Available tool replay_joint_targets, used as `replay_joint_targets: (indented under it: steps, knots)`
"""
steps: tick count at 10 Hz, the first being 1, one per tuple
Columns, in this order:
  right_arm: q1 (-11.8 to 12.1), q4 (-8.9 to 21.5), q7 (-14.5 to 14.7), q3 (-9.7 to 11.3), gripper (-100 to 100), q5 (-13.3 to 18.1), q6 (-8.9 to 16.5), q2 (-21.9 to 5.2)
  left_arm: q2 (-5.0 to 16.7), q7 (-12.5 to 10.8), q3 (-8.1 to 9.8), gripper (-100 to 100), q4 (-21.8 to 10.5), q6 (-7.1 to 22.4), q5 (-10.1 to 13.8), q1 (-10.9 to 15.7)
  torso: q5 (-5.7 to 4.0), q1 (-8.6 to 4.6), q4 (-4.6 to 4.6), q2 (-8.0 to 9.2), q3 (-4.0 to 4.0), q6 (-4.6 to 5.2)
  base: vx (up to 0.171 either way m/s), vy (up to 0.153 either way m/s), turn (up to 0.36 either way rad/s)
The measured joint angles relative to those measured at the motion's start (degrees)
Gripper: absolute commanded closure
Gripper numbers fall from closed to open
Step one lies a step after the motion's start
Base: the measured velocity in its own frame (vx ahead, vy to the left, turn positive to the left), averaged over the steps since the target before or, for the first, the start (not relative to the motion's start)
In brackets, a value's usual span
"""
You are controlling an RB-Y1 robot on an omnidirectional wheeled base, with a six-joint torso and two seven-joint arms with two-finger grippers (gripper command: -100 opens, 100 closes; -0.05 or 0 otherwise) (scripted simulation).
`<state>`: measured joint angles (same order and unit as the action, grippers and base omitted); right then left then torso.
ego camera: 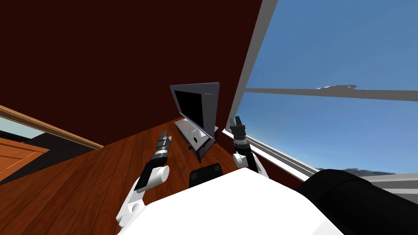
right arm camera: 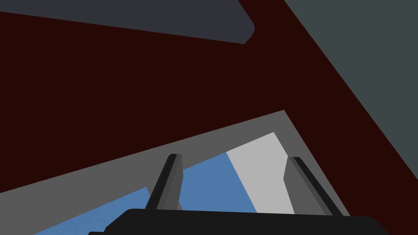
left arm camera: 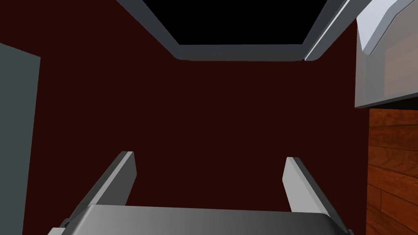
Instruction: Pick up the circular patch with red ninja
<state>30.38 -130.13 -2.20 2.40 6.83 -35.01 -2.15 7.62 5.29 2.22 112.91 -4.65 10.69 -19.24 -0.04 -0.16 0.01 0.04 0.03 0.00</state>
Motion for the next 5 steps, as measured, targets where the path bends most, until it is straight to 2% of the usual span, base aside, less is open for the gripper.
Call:
replay_joint_targets:
  steps: [1,5]
  knots:
    - [0.0,0.0,0.0,0.0,0,0.0,0.0,0.0,-0.3,0.8,-0.03,-100,-0.5,1.3,0.1,0.3,0.00,0.02,0.00,-0.01,0.00,-0.01,-0.003,-0.053,-0.032]
    - [0.0,0.0,0.0,0.0,0,0.0,0.0,0.0,-0.2,4.4,0.61,-100,-6.8,6.1,1.7,4.2,-0.01,0.00,0.00,-0.03,-0.01,-0.01,-0.006,-0.051,-0.031]
